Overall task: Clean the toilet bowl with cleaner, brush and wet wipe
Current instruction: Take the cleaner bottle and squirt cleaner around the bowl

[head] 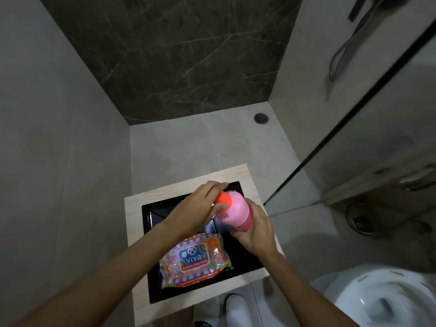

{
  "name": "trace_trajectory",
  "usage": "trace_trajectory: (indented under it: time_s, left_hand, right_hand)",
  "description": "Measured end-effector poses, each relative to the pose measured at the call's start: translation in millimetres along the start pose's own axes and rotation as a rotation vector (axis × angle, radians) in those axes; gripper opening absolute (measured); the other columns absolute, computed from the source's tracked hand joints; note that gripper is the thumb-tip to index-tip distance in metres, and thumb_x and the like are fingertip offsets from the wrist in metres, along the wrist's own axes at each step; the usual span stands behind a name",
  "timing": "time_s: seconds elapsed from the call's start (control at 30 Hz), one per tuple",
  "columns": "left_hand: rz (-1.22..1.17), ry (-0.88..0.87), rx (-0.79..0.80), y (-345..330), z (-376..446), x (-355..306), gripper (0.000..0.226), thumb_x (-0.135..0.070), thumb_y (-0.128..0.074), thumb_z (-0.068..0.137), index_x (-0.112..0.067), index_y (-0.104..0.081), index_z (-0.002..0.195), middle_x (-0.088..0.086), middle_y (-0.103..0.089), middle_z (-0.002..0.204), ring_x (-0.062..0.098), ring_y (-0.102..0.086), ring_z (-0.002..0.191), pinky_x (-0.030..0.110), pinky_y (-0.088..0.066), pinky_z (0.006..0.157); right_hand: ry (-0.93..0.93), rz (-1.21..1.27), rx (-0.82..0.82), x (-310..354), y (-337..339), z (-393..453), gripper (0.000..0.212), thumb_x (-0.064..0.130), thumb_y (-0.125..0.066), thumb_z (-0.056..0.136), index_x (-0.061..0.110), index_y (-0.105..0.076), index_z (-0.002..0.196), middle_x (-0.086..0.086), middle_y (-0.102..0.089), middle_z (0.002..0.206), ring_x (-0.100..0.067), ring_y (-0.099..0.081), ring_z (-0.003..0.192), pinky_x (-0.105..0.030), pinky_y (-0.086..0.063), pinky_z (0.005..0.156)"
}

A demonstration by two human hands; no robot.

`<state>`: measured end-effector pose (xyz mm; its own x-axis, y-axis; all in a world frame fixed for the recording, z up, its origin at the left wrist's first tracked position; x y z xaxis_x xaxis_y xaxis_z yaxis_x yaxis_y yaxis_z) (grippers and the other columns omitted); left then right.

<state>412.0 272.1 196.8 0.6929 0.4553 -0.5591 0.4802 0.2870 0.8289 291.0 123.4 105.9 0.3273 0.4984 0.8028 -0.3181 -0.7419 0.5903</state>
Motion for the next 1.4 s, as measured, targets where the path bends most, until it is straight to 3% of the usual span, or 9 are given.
trace_trajectory:
  time_s: [0.13,0.23,0.4,0.47,0.6,0.8,0.97,1.17,1.4]
  left_hand:
    - [-0.047,-0.191,0.048,-6.2,-2.6,-24.5,0.055,0.007,-0.054,0.079,-0.011,-0.048,0.13,0.006,-0.045,0.135,0.017,-0.044,0.121,0.016,-0.03,0.103]
    - [-0.086,-0.222,0.089,-11.5,3.5,-45.3,0.056,0.014,-0.054,0.075,-0.012,-0.053,0.124,0.001,-0.047,0.128,0.017,-0.05,0.114,0.021,-0.038,0.096]
    - [-0.06,-0.289,0.124,-35.5,27.1,-93.6,0.04,-0.03,-0.045,0.094,-0.011,-0.052,0.129,0.006,-0.05,0.129,0.023,-0.054,0.111,0.026,-0.04,0.095]
    - [-0.059,-0.36,0.156,-51.8,36.9,-112.3,0.039,-0.023,-0.047,0.094,-0.013,-0.05,0.131,0.007,-0.045,0.137,0.024,-0.051,0.119,0.03,-0.038,0.101]
    - [-0.087,-0.43,0.263,-86.2,53.5,-153.5,0.047,0.0,-0.052,0.09,-0.023,-0.048,0.13,-0.007,-0.044,0.131,0.018,-0.052,0.117,0.027,-0.041,0.097]
    - [-0.058,-0.396,0.315,-137.1,68.7,-223.9,0.063,-0.051,-0.04,0.092,-0.012,-0.039,0.142,0.008,-0.042,0.138,0.026,-0.048,0.123,0.037,-0.04,0.102]
    - [-0.089,-0.53,0.427,-185.9,77.0,-269.4,0.039,-0.007,-0.054,0.088,-0.012,-0.053,0.127,0.004,-0.047,0.132,0.024,-0.051,0.116,0.039,-0.044,0.096]
    - [0.048,-0.463,0.513,-229.4,89.8,-326.2,0.071,-0.063,-0.03,0.083,-0.011,-0.051,0.127,0.007,-0.052,0.125,0.027,-0.055,0.108,0.036,-0.044,0.091]
    - [-0.065,-0.764,0.558,-276.7,83.0,-365.8,0.042,-0.009,-0.059,0.087,-0.016,-0.053,0.128,0.004,-0.049,0.133,0.021,-0.049,0.117,0.032,-0.04,0.1]
  right_hand:
    - [0.0,0.001,-0.014,-6.2,34.3,-28.0,0.09,0.036,-0.077,0.054,0.022,-0.048,0.139,0.004,-0.059,0.132,-0.018,-0.059,0.116,-0.029,-0.048,0.094]
    - [-0.017,-0.035,-0.033,-11.2,59.4,-53.7,0.095,0.037,-0.08,0.058,0.018,-0.043,0.143,0.0,-0.054,0.138,-0.02,-0.056,0.12,-0.034,-0.047,0.099]
    - [-0.094,-0.039,-0.148,-32.7,97.7,-94.9,0.094,0.042,-0.082,0.058,0.025,-0.043,0.142,0.005,-0.058,0.134,-0.013,-0.058,0.117,-0.027,-0.047,0.096]
    - [-0.168,-0.033,-0.213,-43.0,114.8,-114.2,0.096,0.049,-0.082,0.059,0.032,-0.04,0.143,0.01,-0.058,0.133,-0.008,-0.058,0.115,-0.02,-0.045,0.092]
    - [-0.241,-0.046,-0.253,-67.3,146.2,-147.2,0.102,0.058,-0.074,0.06,0.03,-0.032,0.148,0.003,-0.056,0.137,-0.021,-0.059,0.116,-0.037,-0.049,0.094]
    - [-0.301,-0.076,-0.381,-111.6,187.7,-197.0,0.098,0.041,-0.081,0.064,0.03,-0.033,0.148,0.007,-0.057,0.135,-0.016,-0.061,0.112,-0.032,-0.052,0.089]
    - [-0.349,-0.052,-0.417,-145.8,219.9,-229.8,0.094,0.039,-0.076,0.064,0.027,-0.033,0.147,0.008,-0.054,0.138,-0.011,-0.058,0.114,-0.019,-0.044,0.088]
    - [-0.449,-0.056,-0.469,-185.2,246.5,-271.3,0.096,0.034,-0.079,0.063,0.028,-0.033,0.147,0.003,-0.062,0.125,-0.018,-0.062,0.104,-0.025,-0.048,0.082]
    - [-0.523,-0.034,-0.521,-226.2,266.5,-311.0,0.1,0.037,-0.081,0.063,0.027,-0.03,0.149,0.0,-0.062,0.12,-0.021,-0.063,0.099,-0.035,-0.053,0.082]
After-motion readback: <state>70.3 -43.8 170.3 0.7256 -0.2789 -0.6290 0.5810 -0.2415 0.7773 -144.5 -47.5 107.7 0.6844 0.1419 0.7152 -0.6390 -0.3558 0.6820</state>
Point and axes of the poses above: each hand's wrist, its own z-axis towards the middle knuckle, its own y-axis out of the back of the hand, x = y × z, the point moved 1 cm from there along z, towards the middle knuckle
